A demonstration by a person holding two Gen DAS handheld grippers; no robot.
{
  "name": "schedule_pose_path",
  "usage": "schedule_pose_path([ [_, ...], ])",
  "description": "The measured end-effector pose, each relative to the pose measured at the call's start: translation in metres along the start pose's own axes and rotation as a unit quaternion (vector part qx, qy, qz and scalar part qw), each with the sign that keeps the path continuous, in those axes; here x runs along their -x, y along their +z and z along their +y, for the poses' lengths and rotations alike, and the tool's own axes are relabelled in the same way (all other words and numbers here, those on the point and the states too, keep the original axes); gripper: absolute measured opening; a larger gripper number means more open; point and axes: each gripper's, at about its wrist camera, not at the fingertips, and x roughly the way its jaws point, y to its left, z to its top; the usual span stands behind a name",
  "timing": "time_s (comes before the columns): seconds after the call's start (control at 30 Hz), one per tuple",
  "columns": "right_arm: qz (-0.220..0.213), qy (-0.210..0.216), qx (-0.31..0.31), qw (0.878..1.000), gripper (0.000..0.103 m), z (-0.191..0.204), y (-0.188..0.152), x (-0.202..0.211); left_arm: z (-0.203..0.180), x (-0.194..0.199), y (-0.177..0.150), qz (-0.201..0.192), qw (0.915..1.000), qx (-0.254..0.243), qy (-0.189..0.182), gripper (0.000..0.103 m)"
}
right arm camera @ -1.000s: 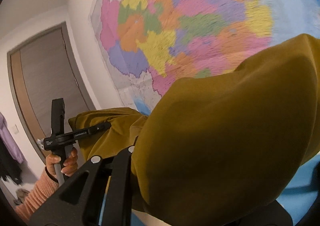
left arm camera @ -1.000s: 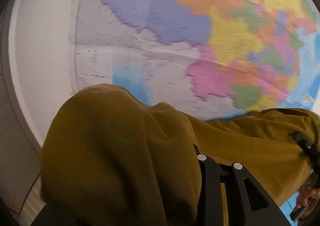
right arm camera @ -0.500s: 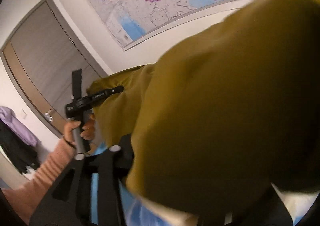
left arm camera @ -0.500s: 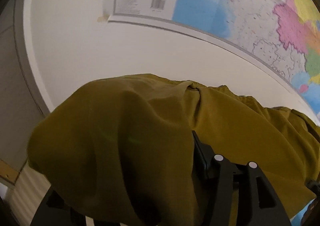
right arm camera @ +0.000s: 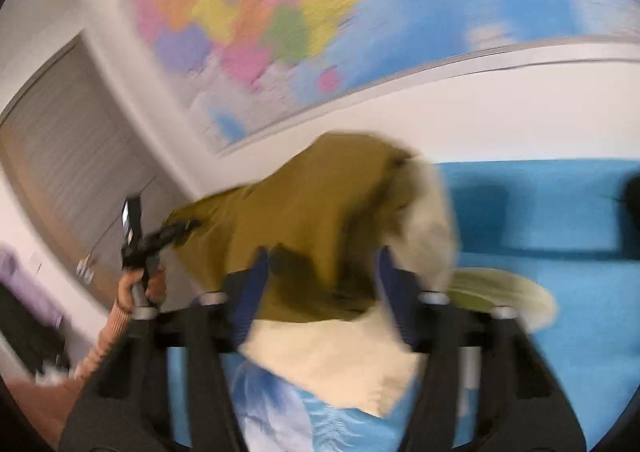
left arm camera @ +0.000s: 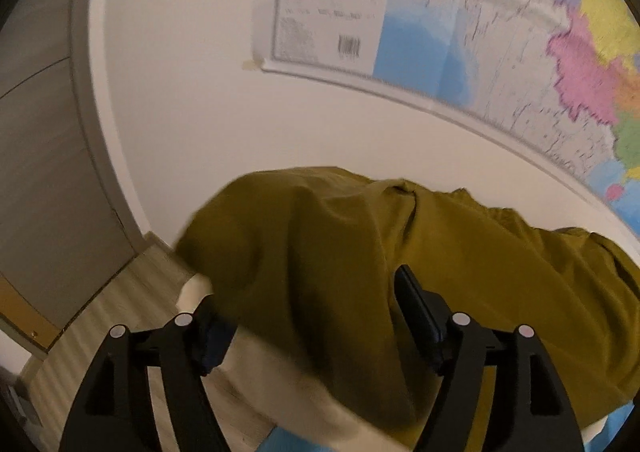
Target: Fold large clothes
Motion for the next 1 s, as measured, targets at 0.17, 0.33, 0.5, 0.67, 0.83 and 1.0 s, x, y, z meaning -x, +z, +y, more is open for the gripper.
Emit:
schedule_pose_path([
  [0.17, 0.113, -0.007, -0.023, 0.993, 0.005, -0.015, -0.022, -0.036, 0.005, -0.002, -0.009, 0.019, 0.9988, -0.009, 0.043, 0.075],
  [0.33, 0.075, -0.060, 0.010, 0.995, 0.020, -0.003, -0.011, 0.009, 0.004, 0.010, -0.012, -0.005, 0.9978, -0.014, 0.064, 0.075],
  [0.5, -0.009, -0.107, 0.075, 0.991, 0.032, 0.030, 0.013, 0.046, 0.002, 0.049, -0.019, -0.067, 0.9970, -0.009, 0.037, 0.078],
  [0.67, -0.018, -0.114, 0.112, 0.987, 0.054, 0.040, 0.038, 0.014, -0.037, 0.065, -0.027, -0.082, 0.9940, -0.064, -0.034, 0.085],
  [0.83, 0.038, -0.130, 0.037, 0.990, 0.053, -0.002, 0.054, -0.055, -0.068, 0.037, -0.036, -0.045, 0.9936, -0.085, -0.060, 0.085],
  [1.0, 0.098, -0.108, -0.022, 0.989, 0.051, -0.037, 0.032, -0.087, -0.056, -0.013, -0.054, 0.018, 0.9970, -0.050, -0.055, 0.084],
])
